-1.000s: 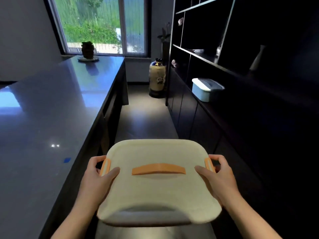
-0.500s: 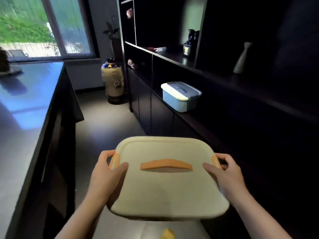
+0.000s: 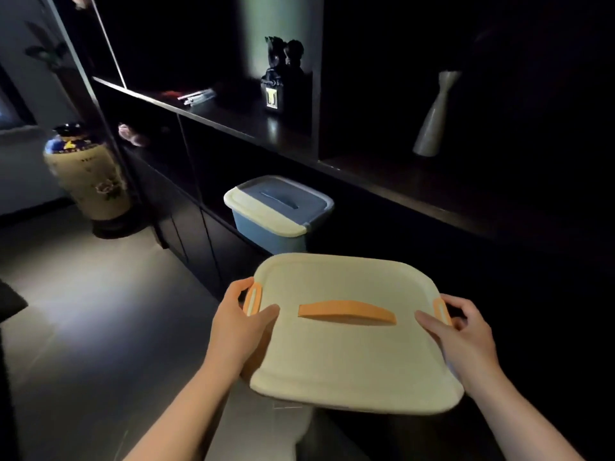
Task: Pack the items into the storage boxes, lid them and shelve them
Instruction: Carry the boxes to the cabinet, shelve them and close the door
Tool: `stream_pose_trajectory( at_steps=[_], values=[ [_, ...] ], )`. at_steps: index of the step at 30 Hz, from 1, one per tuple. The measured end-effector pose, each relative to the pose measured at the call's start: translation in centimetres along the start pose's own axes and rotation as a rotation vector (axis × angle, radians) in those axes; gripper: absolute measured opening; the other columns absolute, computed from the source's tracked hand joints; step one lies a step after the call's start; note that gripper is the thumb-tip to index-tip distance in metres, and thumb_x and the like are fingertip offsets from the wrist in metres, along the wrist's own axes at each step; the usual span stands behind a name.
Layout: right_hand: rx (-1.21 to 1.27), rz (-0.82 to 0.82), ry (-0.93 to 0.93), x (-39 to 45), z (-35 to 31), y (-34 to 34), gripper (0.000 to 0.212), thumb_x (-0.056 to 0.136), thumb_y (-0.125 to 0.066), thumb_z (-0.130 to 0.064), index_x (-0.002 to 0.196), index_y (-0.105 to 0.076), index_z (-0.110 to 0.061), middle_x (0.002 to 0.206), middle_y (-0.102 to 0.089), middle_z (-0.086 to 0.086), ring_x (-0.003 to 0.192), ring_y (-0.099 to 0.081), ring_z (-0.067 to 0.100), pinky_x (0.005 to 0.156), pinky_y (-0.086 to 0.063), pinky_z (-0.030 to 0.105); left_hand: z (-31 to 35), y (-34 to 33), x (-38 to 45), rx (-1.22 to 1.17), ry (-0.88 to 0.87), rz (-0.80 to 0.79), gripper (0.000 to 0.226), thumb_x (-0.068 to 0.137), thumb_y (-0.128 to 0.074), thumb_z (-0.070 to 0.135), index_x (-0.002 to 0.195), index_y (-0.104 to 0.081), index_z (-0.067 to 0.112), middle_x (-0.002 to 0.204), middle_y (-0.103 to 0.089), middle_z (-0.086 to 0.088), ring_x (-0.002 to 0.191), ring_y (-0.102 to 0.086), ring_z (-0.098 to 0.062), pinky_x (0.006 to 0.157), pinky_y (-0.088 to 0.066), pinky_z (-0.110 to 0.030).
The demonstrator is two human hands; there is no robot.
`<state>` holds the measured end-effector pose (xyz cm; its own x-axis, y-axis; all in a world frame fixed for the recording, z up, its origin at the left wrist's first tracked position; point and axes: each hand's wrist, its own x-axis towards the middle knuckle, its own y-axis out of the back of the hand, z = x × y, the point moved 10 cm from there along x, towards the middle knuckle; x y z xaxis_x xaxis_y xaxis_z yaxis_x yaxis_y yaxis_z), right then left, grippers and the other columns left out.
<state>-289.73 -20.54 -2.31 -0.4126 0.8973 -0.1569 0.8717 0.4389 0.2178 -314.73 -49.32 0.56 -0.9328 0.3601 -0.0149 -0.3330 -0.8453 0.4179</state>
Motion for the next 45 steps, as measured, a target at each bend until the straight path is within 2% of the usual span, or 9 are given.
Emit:
stream_pose_trajectory(
  at_steps=[8,14,18,22,24,26,29,31,45],
  values=[
    [0.025,0.375,-0.122,5.4,4.6,0.9,0.050,0.071,-0.083,-0.015,0.111,-0.055,-0.024,0.086,-0.068,0.008,0.081,-0.067,0.030,0.080,-0.056,0.050,0.0,-11.8,14.1,0.050,-0.064,-0.420,0.060,0.073,-0.075,0.030,0.127,-0.047,0.027,0.113,-0.060,-0.002,0.099,-0.059,-0.021,0.085,-0.051,-0.040],
    [0.101,0.643,-0.269,8.1,8.1,1.0,0.041,0.058,-0.088,-0.020,0.084,-0.060,-0.034,0.085,-0.071,0.013,0.083,-0.069,0.033,0.080,-0.056,0.052,1.3,-16.9,19.3,0.172,-0.173,-0.587,0.068,0.085,-0.063,0.034,0.144,-0.031,0.021,0.135,-0.051,-0.003,0.123,-0.048,-0.022,0.098,-0.039,-0.032],
    [0.166,0.760,-0.292,8.4,7.5,0.0,0.039,0.060,-0.089,-0.017,0.081,-0.060,-0.031,0.094,-0.069,0.011,0.092,-0.067,0.032,0.086,-0.055,0.048,3.6,-17.0,16.6,0.476,-0.606,-0.581,0.074,0.085,-0.051,0.054,0.147,-0.021,0.026,0.153,-0.020,-0.007,0.140,-0.015,-0.027,0.112,-0.020,-0.038],
    [0.008,0.742,-0.279,8.0,4.8,-1.4,0.036,0.070,-0.083,-0.027,0.097,-0.058,-0.030,0.109,-0.067,0.006,0.100,-0.063,0.028,0.089,-0.051,0.041,3.2,-17.8,12.1,0.462,-0.916,-0.701,0.062,0.084,-0.036,0.070,0.132,-0.047,0.033,0.146,-0.038,0.003,0.135,-0.031,-0.021,0.109,-0.024,-0.036],
    [-0.439,0.709,-0.264,6.4,1.4,-2.4,0.044,0.080,-0.070,-0.039,0.120,-0.056,-0.026,0.110,-0.065,0.006,0.103,-0.059,0.031,0.084,-0.047,0.036,2.7,-18.1,11.8,0.525,-0.977,-0.683,0.060,0.086,-0.032,0.070,0.129,-0.052,0.033,0.140,-0.047,0.005,0.130,-0.035,-0.017,0.104,-0.022,-0.032],
    [-0.828,0.690,-0.021,4.4,-2.6,-5.4,0.046,0.083,-0.061,-0.040,0.126,-0.055,-0.026,0.109,-0.061,0.005,0.105,-0.052,0.028,0.085,-0.041,0.037,2.8,-18.1,12.0,0.551,-0.996,-0.669,0.060,0.086,-0.030,0.070,0.128,-0.053,0.033,0.138,-0.050,0.006,0.127,-0.036,-0.015,0.101,-0.022,-0.031],
    [-0.928,0.396,0.301,2.3,-3.5,-13.0,0.039,0.084,-0.050,-0.048,0.117,-0.061,-0.032,0.122,-0.056,-0.008,0.115,-0.049,0.016,0.090,-0.030,0.032,3.3,-18.1,12.1,0.543,-1.020,-0.654,0.061,0.086,-0.030,0.070,0.127,-0.055,0.031,0.136,-0.051,0.006,0.126,-0.041,-0.016,0.100,-0.025,-0.032],
    [-1.005,0.318,0.334,2.4,-2.7,-14.3,0.044,0.080,-0.050,-0.058,0.115,-0.062,-0.034,0.128,-0.055,-0.011,0.119,-0.048,0.014,0.091,-0.029,0.031,3.6,-18.4,12.2,0.558,-1.051,-0.641,0.062,0.086,-0.030,0.070,0.126,-0.055,0.031,0.135,-0.051,0.006,0.125,-0.045,-0.018,0.100,-0.026,-0.032],
    [-1.193,0.254,0.286,7.8,-3.1,-13.2,0.054,0.082,-0.030,-0.074,0.118,-0.054,-0.041,0.136,-0.052,-0.010,0.125,-0.046,0.030,0.083,-0.036,0.038,5.2,-22.3,15.2,0.626,-1.043,-0.614,0.059,0.084,-0.029,0.068,0.120,-0.052,0.027,0.108,-0.055,0.004,0.102,-0.047,-0.021,0.089,-0.030,-0.034]
  ],
)
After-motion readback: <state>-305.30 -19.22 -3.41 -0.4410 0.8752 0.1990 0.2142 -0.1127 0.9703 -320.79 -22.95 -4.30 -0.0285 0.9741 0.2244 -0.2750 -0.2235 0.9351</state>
